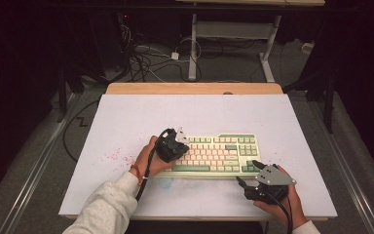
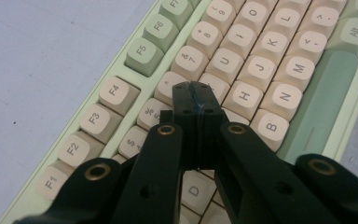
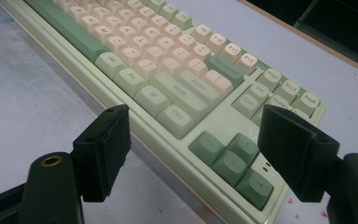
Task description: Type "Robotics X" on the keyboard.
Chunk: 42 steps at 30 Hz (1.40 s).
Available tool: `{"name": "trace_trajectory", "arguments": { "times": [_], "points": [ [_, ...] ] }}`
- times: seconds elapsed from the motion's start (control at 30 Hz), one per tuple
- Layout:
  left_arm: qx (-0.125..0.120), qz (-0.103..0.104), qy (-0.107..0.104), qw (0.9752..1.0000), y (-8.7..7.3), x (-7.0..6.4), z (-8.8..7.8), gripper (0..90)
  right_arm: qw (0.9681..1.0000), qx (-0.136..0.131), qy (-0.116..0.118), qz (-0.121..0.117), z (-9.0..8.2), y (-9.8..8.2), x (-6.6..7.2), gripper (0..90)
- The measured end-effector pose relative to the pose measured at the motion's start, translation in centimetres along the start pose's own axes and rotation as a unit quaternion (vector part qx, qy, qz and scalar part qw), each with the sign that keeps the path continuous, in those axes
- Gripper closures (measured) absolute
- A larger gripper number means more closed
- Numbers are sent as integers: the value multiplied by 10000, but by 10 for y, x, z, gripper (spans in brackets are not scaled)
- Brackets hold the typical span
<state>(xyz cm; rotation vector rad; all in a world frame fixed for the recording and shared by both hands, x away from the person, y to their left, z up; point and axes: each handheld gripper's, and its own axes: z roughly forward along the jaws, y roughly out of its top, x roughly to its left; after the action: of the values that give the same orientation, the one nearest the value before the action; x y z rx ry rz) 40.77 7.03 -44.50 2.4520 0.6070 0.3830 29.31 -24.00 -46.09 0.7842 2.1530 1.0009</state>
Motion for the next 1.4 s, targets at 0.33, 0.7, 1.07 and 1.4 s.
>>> {"name": "trace_trajectory", "arguments": {
  "times": [0.33, 0.7, 1.07, 1.4],
  "points": [
    [105, 98, -5, 9999, 3, -4, 4, 874, 9999, 77, 34, -61, 2, -1, 1, 261],
    [-338, 61, 141, 9993, -1, -3, -17, 853, 10000, 52, 59, -36, 1, 0, 0, 266],
    [-641, 174, 298, 9973, -8, -4, -34, 728, 10000, -16, 67, -24, -1, 1, -1, 274],
    [-904, 203, 499, 9944, -13, -8, -40, 473, 10000, -16, 70, -39, -1, 1, 0, 273]
  ]
}}
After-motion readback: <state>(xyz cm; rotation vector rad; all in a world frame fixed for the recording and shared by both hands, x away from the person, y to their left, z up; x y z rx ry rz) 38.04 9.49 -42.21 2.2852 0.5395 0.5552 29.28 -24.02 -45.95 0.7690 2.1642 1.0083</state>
